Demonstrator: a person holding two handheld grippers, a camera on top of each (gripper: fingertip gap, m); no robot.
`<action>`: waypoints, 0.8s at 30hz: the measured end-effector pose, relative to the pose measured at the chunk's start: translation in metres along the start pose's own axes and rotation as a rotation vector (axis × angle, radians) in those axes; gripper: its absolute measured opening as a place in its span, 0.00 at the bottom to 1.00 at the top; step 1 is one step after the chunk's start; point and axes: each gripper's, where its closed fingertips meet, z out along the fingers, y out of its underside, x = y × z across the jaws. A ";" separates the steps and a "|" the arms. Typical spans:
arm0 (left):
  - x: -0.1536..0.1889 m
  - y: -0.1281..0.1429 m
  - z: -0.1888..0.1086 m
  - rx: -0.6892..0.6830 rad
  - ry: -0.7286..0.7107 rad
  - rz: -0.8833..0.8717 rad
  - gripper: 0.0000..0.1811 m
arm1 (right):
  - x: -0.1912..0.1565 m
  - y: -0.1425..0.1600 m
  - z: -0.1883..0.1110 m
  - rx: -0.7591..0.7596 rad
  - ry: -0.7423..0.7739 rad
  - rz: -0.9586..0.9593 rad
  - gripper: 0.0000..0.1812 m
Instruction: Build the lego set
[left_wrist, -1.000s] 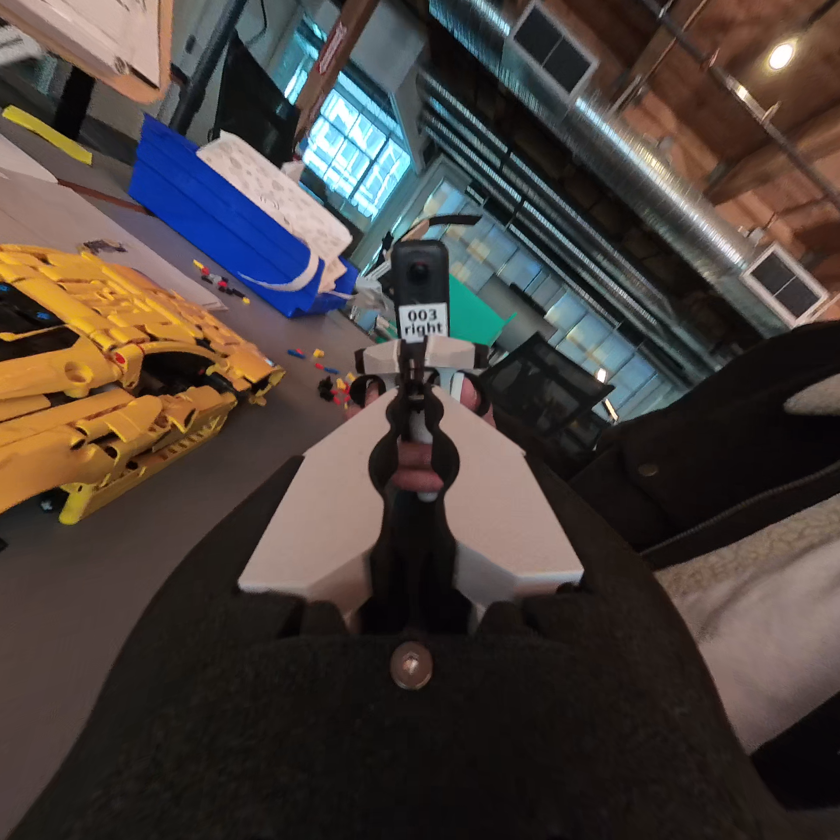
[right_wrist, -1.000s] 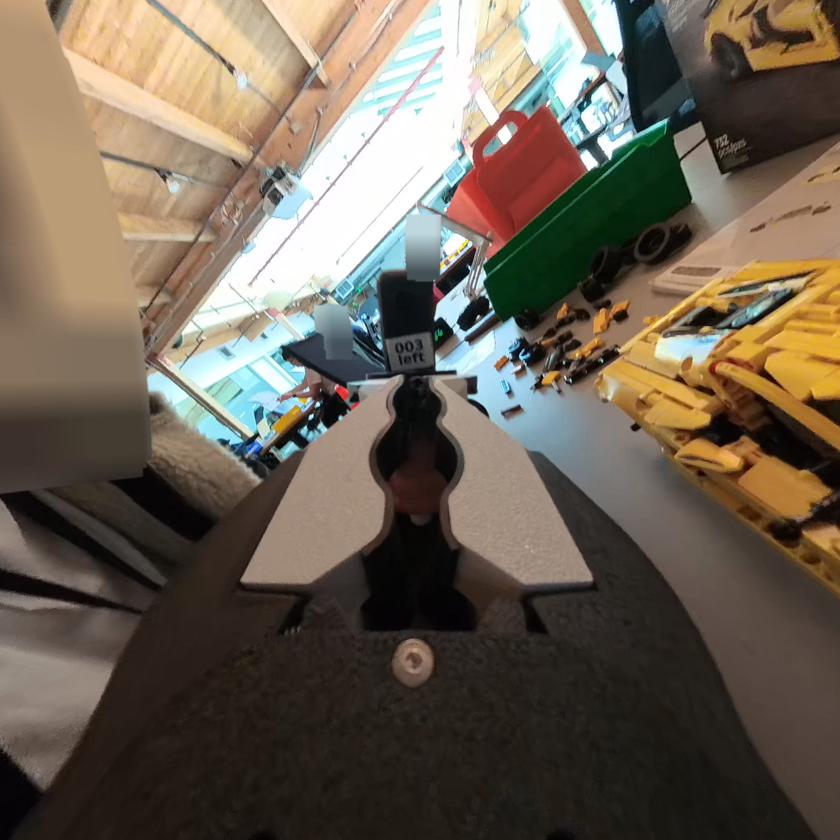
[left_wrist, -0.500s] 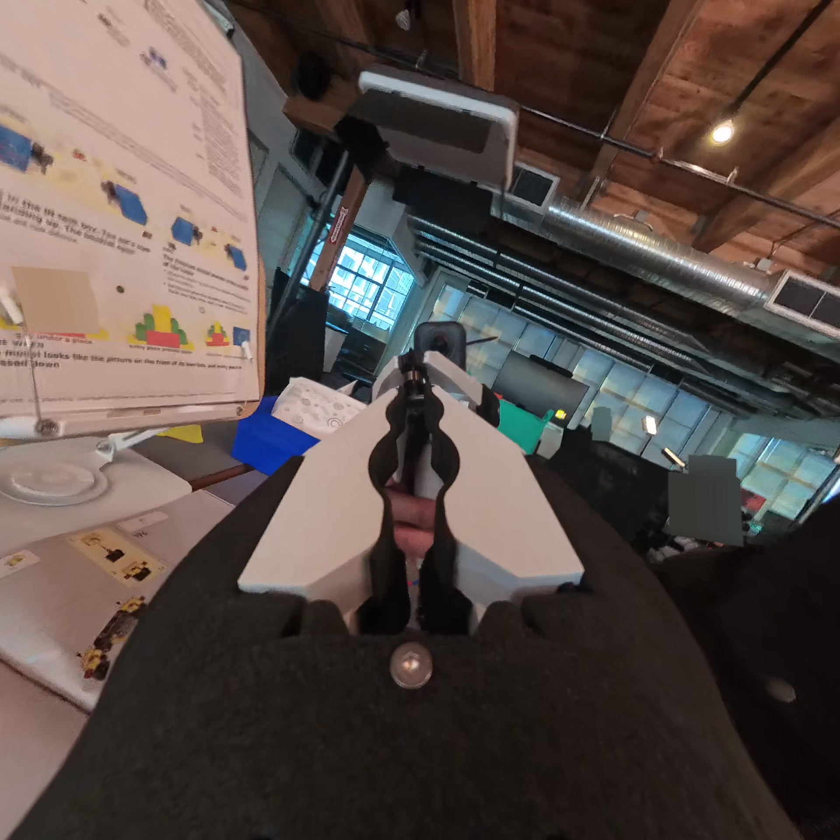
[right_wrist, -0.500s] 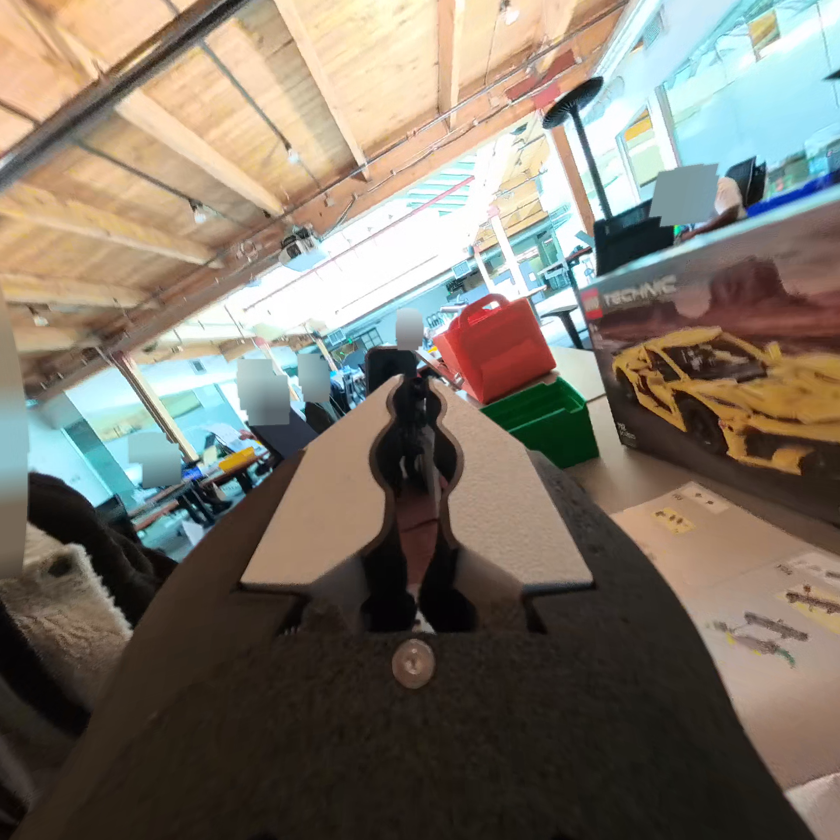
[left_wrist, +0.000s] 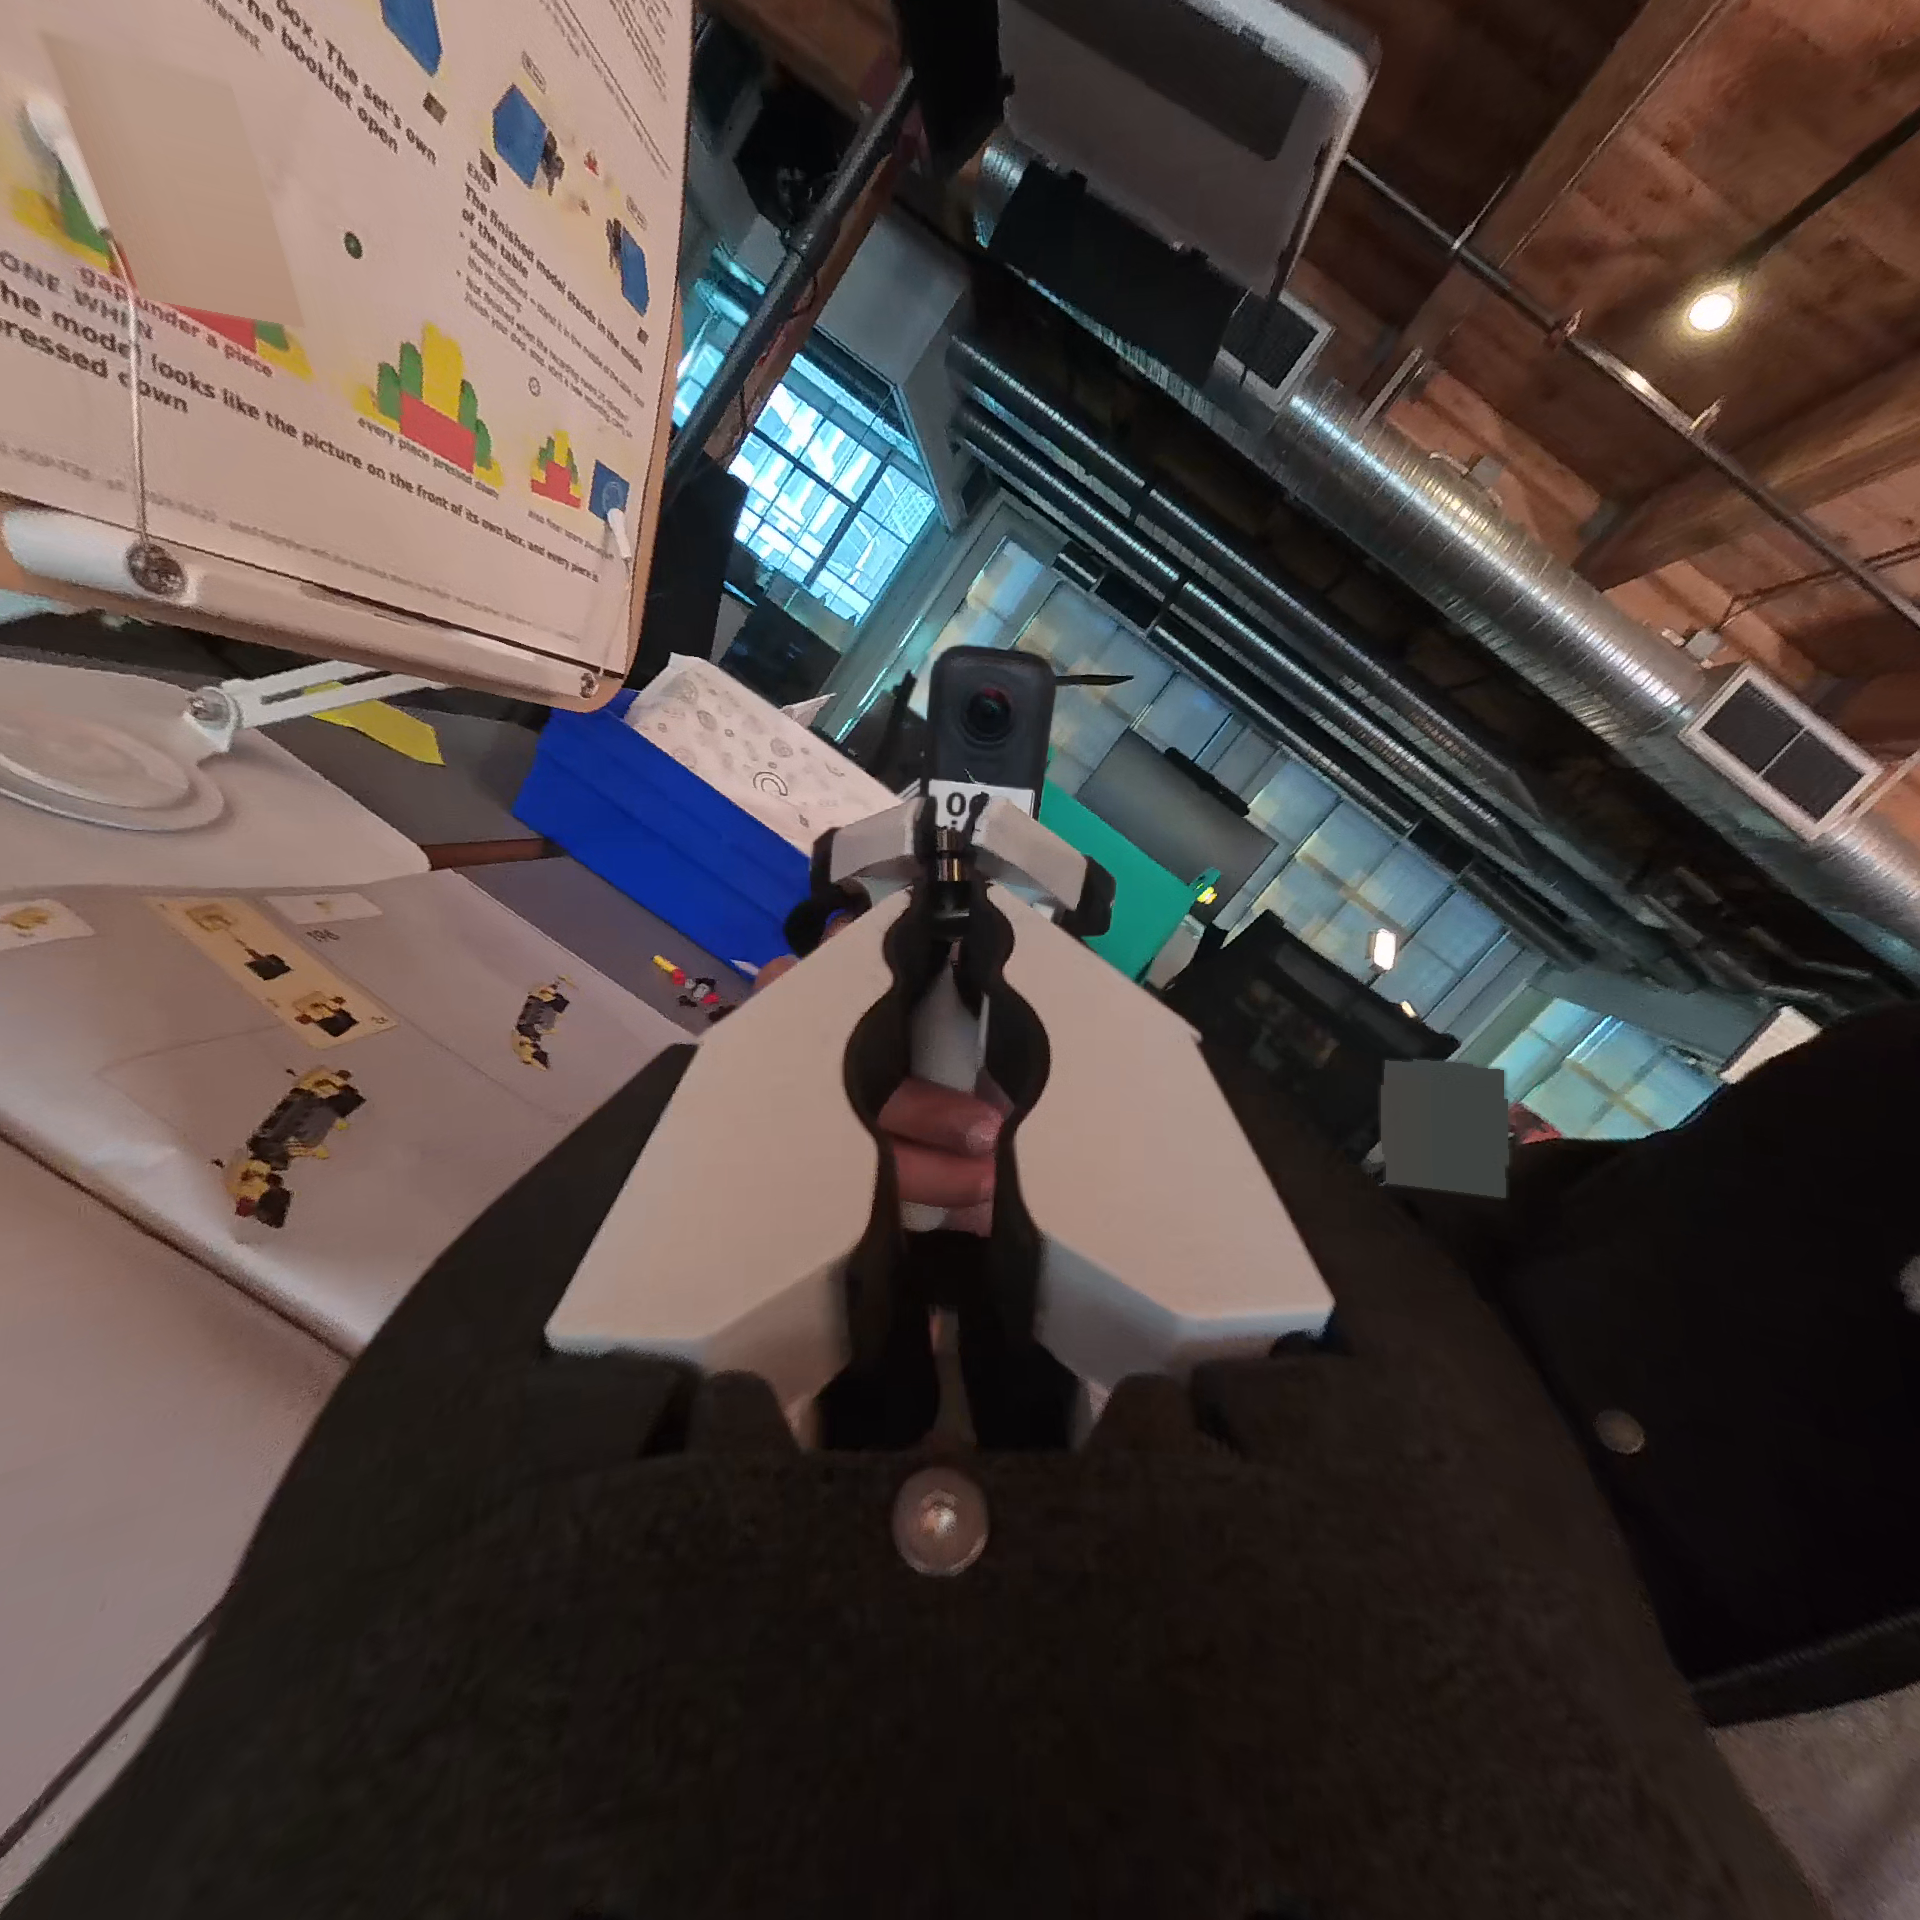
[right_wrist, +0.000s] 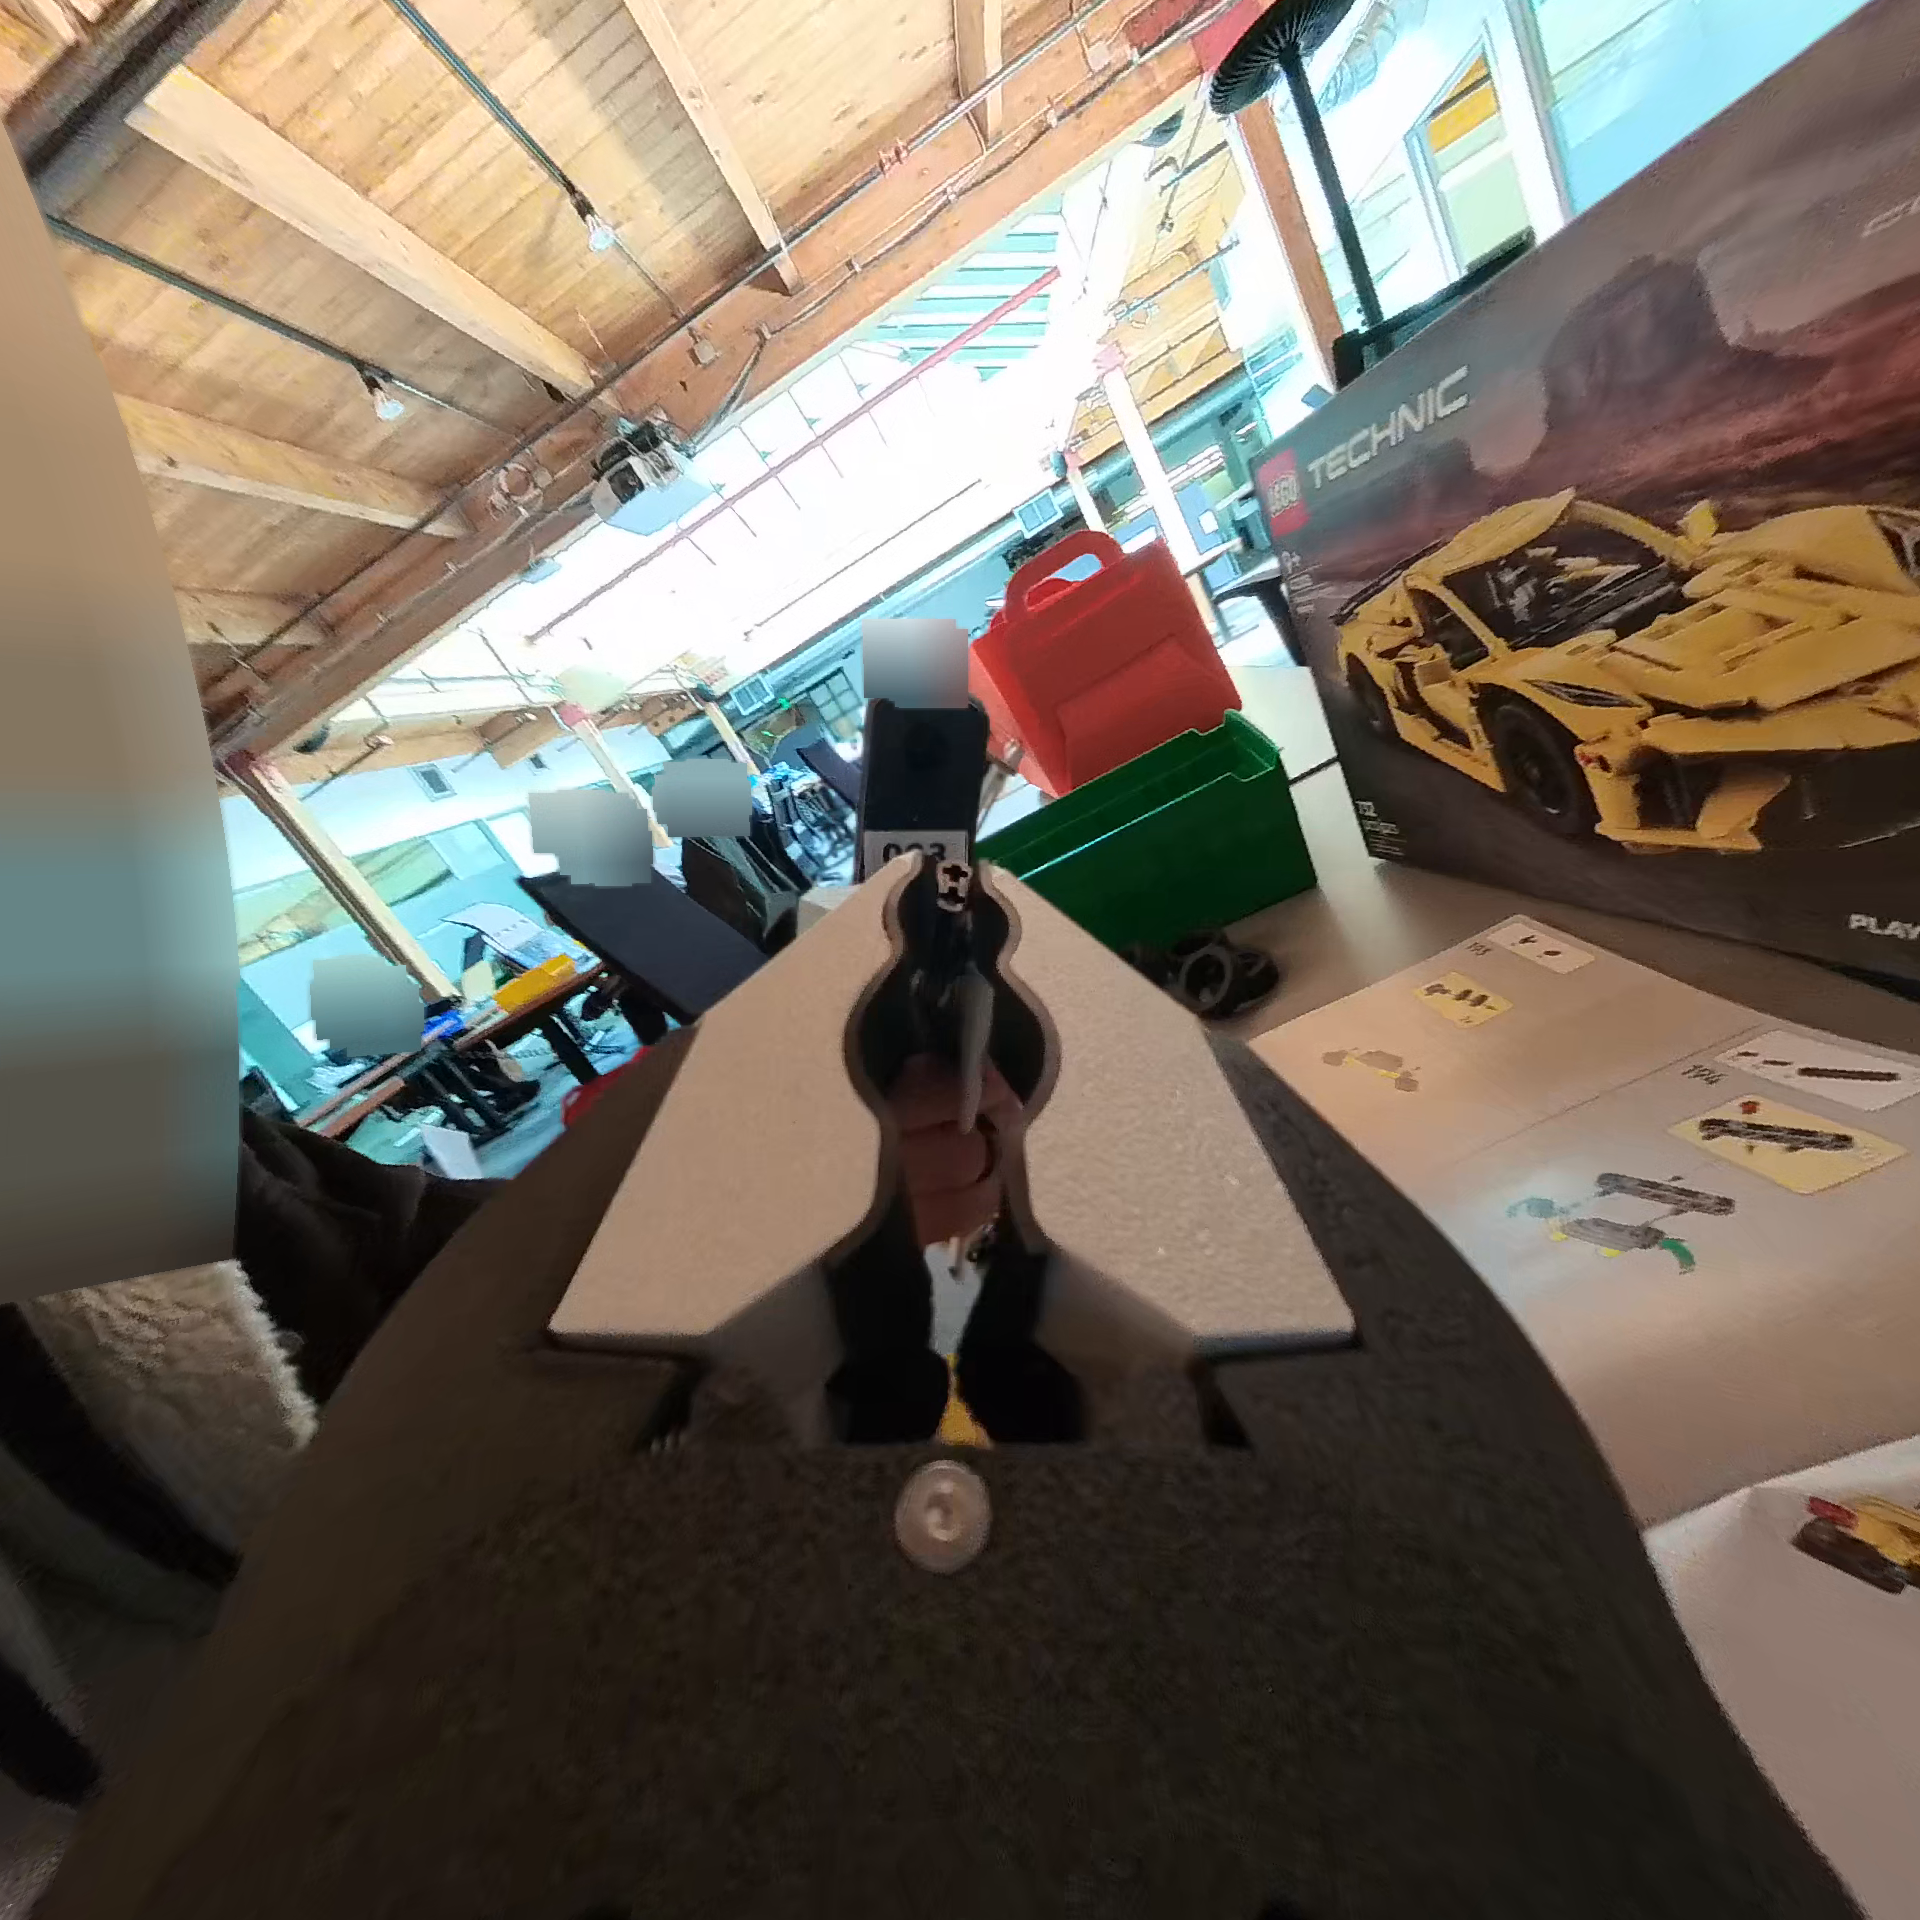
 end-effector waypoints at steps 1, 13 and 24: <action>0.000 0.000 0.000 0.003 0.003 -0.003 0.02 | 0.000 0.000 0.000 -0.001 0.008 -0.011 0.03; 0.006 -0.005 0.000 0.026 0.007 0.043 0.03 | -0.006 -0.009 0.002 0.005 -0.005 -0.092 0.04; -0.008 -0.003 -0.002 0.034 -0.072 0.027 0.03 | 0.003 -0.003 -0.005 -0.492 0.592 -1.270 0.16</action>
